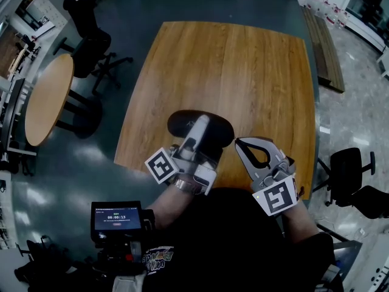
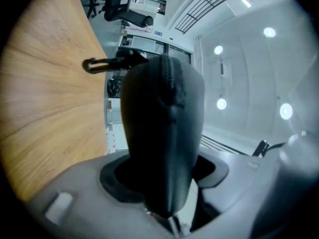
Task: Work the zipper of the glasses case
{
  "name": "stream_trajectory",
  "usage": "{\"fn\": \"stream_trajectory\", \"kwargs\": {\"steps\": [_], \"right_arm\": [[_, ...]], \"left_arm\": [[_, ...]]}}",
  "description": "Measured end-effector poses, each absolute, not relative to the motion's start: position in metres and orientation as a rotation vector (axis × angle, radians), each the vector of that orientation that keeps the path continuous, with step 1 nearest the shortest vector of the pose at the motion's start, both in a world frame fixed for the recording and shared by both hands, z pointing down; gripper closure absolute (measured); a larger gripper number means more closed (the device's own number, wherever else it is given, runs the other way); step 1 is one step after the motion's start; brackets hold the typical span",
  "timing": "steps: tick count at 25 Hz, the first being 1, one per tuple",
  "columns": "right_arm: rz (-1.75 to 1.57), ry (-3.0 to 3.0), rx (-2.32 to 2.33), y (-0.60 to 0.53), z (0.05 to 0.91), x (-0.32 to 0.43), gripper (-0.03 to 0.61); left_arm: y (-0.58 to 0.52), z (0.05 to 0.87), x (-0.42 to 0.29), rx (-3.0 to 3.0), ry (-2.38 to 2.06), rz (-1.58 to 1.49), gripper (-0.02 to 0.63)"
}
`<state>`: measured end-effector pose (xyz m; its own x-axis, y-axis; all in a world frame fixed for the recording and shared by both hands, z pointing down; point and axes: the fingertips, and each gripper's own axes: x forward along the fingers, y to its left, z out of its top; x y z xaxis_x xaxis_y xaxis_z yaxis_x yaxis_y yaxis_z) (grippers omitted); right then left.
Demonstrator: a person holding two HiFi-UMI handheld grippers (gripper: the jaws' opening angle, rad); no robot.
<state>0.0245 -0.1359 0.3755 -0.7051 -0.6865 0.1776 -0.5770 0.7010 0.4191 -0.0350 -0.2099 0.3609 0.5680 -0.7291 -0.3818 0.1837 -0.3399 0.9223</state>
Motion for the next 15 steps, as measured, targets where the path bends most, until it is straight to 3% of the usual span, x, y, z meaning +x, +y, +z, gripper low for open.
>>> {"fn": "stream_trajectory", "kwargs": {"steps": [6,13,15], "right_arm": [[-0.445,-2.661,1.060,-0.137,0.367,0.022,0.575],[0.221,-3.046,1.147,-0.147,0.350,0.044,0.575],[0.411,-3.108,1.140,-0.148,0.348,0.047,0.575]], "left_arm": [[-0.211,0.355,-0.037,1.668,-0.452,-1.044,0.357],[-0.189,0.333,-0.025,1.932,-0.336,-1.022,0.349],[-0.183,0.330,-0.020,2.025,-0.342,-0.975,0.321]]}}
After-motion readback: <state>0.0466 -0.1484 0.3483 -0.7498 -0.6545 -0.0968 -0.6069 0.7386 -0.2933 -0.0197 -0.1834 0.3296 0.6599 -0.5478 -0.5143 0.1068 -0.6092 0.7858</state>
